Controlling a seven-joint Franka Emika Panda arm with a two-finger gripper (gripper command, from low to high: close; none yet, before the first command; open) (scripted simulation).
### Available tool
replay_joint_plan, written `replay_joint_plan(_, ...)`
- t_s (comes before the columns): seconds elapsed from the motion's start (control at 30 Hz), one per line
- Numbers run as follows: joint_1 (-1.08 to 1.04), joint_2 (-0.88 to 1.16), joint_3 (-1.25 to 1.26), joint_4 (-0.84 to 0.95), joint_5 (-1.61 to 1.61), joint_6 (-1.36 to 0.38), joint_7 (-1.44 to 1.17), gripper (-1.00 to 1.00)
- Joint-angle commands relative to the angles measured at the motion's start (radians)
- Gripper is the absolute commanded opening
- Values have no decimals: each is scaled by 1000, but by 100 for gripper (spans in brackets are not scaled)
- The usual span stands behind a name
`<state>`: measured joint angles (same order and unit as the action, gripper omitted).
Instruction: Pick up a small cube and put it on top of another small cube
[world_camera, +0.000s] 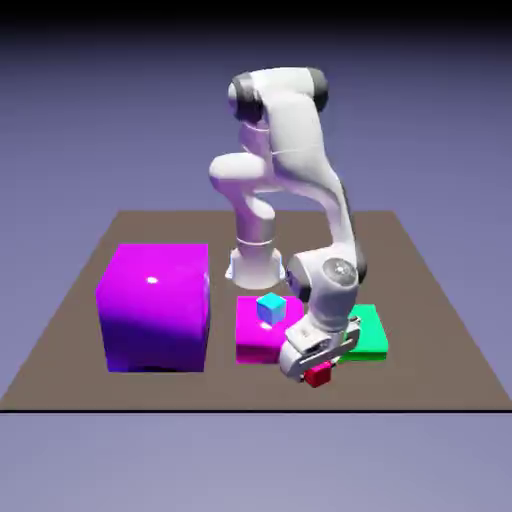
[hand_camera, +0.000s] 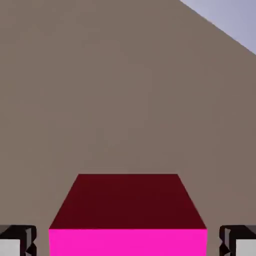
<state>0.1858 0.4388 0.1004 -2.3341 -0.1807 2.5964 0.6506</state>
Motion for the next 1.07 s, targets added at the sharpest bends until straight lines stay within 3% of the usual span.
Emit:
replay_joint_plan(0.0, -5, -36, 9, -1, 10, -35, -7, -100)
replay_joint_plan(0.7, -193, -784, -4, -333, 249, -447, 234, -100)
replay_joint_plan(0.93, -191, -645, 3, -420, 250, -221, 236, -100)
replay_joint_plan(0.97, -191, -645, 3, -420, 250, -221, 236, 100)
replay_joint_plan(1.03, -191, -671, 1, -403, 250, -265, 236, 100)
